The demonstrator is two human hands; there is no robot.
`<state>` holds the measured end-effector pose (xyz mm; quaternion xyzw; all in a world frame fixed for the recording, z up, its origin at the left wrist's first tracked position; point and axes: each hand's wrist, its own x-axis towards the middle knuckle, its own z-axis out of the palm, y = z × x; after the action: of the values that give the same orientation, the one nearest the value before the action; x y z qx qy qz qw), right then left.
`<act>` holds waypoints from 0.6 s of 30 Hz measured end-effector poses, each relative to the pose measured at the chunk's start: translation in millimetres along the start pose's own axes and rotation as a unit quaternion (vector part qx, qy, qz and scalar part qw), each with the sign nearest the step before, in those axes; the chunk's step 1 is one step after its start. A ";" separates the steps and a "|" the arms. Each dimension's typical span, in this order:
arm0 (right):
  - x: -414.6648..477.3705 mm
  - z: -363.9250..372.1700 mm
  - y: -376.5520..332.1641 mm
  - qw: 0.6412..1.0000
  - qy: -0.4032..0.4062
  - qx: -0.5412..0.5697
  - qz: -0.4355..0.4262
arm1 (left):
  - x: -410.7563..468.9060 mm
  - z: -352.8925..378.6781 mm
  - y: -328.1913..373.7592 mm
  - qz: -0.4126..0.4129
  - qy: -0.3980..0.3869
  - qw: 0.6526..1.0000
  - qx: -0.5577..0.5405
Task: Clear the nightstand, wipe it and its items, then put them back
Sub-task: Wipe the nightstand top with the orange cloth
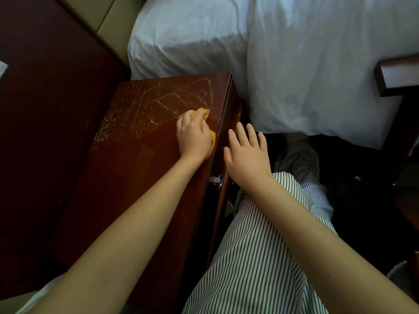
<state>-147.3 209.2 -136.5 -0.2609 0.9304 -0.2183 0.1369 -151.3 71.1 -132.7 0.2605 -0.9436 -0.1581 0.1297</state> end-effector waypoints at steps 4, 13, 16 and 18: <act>1.5 -2.5 0.8 1.000 0.008 0.001 0.000 | -29.7 -5.5 -3.0 0.106 -0.056 0.993 -0.013; 0.4 -0.1 2.7 1.000 -0.009 0.004 0.015 | -21.0 -10.0 -18.9 0.045 -0.021 0.999 -0.002; 0.5 0.9 1.0 0.999 -0.004 0.008 0.036 | -5.6 1.9 1.4 0.026 -0.009 1.000 -0.007; 0.7 1.5 0.0 0.999 0.004 0.007 0.042 | -5.3 6.4 10.1 0.031 -0.008 0.999 -0.015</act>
<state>-147.4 208.3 -138.0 -0.2198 0.9394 -0.2201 0.1439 -153.5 83.7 -135.7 0.2279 -0.9497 -0.1703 0.1308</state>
